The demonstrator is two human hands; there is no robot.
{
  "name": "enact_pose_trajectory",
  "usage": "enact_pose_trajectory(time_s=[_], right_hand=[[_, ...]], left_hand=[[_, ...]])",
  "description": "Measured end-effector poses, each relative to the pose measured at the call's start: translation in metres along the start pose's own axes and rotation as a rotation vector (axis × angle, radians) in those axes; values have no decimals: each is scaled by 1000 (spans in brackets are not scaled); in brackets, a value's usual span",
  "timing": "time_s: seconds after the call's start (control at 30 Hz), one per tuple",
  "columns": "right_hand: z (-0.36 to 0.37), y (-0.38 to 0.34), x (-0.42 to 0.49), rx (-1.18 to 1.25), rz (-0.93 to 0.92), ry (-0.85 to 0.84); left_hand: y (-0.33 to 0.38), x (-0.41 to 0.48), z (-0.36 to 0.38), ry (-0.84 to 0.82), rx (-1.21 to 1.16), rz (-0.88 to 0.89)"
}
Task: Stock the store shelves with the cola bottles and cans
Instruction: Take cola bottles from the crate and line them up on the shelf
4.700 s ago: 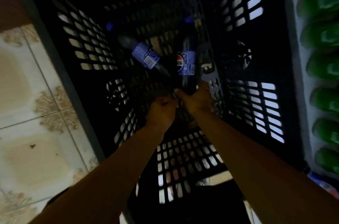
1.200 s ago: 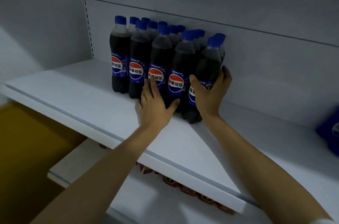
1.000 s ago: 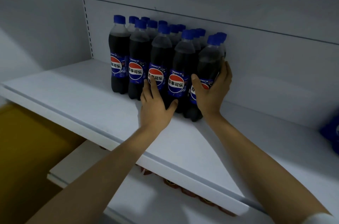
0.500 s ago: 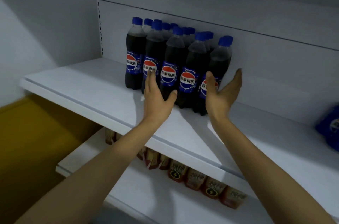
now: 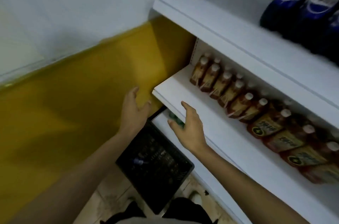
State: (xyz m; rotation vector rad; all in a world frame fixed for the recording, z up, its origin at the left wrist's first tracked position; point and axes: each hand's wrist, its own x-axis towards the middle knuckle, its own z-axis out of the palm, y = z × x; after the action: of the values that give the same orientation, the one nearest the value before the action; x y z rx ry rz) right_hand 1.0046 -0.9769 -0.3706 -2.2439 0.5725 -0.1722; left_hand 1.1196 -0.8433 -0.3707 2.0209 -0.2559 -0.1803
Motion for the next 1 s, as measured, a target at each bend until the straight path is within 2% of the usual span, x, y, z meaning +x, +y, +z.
enact_pose_trajectory(time_s=[0.1, 0.33, 0.43, 0.53, 0.7, 0.77, 0.83, 1.0], right_hand=[[46, 9, -4, -12, 107, -122], [114, 79, 5, -161, 306, -442], [143, 132, 14, -272, 398, -591], [186, 179, 26, -276, 499, -669], [301, 263, 39, -302, 591, -775], [357, 300, 47, -294, 639, -793], [411, 334, 58, -309, 664, -791], [535, 409, 84, -341, 563, -719]], left_hand=[[-56, -5, -26, -110, 79, -172], [-149, 12, -27, -317, 199, -360], [-201, 32, -16, -378, 192, -439], [-266, 44, 2, -461, 236, -446], [-403, 62, 60, -626, 308, -507], [-467, 72, 91, -739, 423, -447], [-526, 80, 124, -856, 606, -310], [-646, 90, 204, -1053, 935, -73]])
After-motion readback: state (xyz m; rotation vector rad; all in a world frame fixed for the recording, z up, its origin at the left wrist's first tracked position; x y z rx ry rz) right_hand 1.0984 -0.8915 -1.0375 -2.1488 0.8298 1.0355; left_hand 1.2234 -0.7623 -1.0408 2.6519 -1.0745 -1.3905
